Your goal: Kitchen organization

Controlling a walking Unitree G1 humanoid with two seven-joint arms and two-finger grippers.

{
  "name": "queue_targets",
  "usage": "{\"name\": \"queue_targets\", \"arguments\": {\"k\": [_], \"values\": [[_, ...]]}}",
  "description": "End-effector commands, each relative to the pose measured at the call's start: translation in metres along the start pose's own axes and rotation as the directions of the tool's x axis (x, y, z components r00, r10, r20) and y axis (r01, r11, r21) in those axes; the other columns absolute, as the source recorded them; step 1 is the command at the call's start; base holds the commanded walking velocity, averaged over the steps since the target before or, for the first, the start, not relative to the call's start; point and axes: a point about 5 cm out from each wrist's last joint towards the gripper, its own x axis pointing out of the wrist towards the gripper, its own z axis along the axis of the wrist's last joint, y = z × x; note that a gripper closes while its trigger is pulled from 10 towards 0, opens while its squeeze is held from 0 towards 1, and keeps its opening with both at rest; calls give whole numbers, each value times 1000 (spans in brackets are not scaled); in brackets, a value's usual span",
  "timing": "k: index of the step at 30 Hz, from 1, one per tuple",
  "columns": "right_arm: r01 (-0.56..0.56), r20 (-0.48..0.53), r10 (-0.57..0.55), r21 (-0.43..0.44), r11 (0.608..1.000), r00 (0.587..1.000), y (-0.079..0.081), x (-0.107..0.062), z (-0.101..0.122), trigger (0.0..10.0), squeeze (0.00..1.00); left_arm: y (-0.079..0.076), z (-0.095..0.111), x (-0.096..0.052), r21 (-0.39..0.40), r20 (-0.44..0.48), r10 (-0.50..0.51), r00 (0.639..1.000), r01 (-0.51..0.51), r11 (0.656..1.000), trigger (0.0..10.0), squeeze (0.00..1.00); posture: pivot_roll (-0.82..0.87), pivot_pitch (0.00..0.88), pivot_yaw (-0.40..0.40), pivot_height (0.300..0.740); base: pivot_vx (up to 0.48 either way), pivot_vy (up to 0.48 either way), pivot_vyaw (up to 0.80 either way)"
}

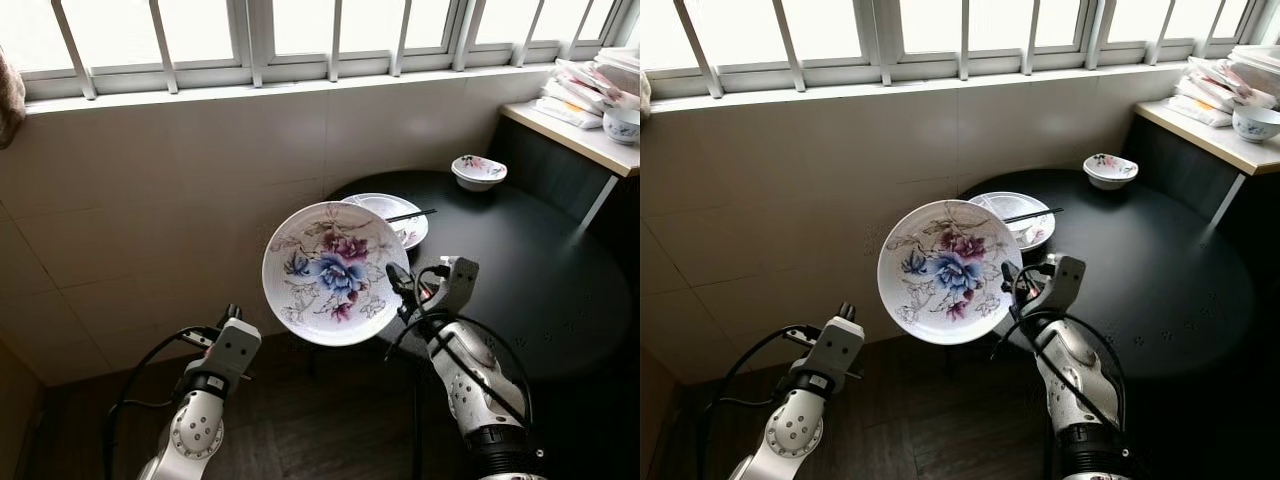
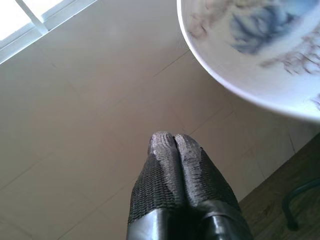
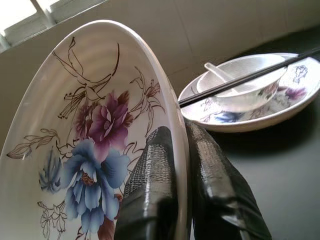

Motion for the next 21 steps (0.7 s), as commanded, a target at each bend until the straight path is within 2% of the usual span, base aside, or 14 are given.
{"name": "queue_targets", "arguments": {"k": [1,3,4,8,10,21], "values": [[-34,35,39,-127,991,999,6,-1,5,0,0,-2,-4,-1,-10,-30,1,1000,-1,1000,10000,0,-46,0,-29,740,0,0,463],[-75,18,80,-212,974,997,12,-3,1,0,0,-2,-5,-1,-10,-32,1,999,-2,1000,10000,0,-47,0,-28,740,0,0,800],[-75,18,80,-212,974,997,12,-3,1,0,0,-2,-5,-1,-10,-32,1,999,-2,1000,10000,0,-47,0,-28,740,0,0,800],[-130,-4,135,-302,945,991,19,-6,-5,0,0,-2,-5,-1,-12,-37,1,999,-2,1000,10000,0,-46,0,-29,740,0,0,800],[-159,-33,161,-428,889,986,22,-8,-15,0,0,-2,-6,-1,-14,-42,4,999,-5,1000,10000,0,-46,0,-28,740,0,0,800],[-158,-85,133,-528,834,987,18,-9,-27,0,0,-1,-8,-2,-21,-51,12,999,-14,1000,10000,0,-44,0,-28,740,0,0,800]]}}
